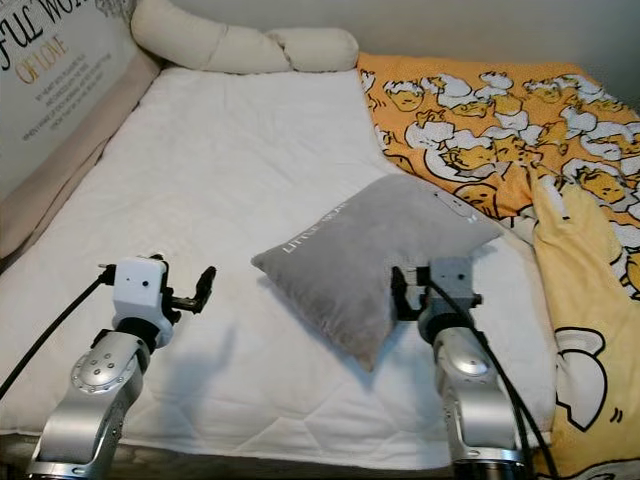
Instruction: Clean up the room
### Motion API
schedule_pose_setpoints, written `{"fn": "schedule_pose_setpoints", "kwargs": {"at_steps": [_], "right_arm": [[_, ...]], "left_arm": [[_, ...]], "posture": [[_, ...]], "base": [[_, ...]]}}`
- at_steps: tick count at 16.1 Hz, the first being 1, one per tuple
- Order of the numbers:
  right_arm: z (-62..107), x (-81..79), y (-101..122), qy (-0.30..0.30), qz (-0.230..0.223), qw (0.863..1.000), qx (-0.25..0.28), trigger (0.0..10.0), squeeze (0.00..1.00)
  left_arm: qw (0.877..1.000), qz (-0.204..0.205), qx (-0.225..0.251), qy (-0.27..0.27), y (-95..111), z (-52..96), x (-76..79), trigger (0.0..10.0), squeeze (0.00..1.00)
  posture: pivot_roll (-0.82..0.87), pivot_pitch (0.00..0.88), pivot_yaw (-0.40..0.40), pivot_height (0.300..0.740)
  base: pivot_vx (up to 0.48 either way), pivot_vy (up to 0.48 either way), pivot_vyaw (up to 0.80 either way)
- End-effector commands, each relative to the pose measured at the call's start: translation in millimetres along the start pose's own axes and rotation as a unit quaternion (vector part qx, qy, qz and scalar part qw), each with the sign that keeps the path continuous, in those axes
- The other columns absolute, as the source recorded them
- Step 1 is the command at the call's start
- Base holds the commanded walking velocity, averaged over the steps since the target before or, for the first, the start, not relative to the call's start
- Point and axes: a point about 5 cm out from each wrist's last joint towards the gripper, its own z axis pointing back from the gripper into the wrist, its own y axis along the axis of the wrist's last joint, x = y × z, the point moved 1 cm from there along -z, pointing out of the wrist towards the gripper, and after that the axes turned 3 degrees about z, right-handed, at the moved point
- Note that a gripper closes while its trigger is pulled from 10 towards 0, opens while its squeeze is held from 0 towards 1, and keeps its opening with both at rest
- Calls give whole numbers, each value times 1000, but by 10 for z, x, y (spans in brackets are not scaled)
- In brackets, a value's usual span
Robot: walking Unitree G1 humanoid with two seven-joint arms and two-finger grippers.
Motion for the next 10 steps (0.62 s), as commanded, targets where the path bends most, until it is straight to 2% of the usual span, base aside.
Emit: {"fn": "schedule_pose_setpoints", "kwargs": {"at_steps": [1, 10], "right_arm": [[2, 42, 15, -7, 0, 1000, 3, 10000, 0], [-14, 35, 12, -8, 1, 1000, 0, 10000, 0]], "left_arm": [[1000, -2, 5, -5, 21, -16, 17, 10000, 0], [1000, -1, 5, -4, 27, -18, 16, 10000, 0]], "posture": [[-23, 0, -7, 740], [-20, 0, -9, 740]], "base": [[319, 0, 0], [322, 0, 0]]}}
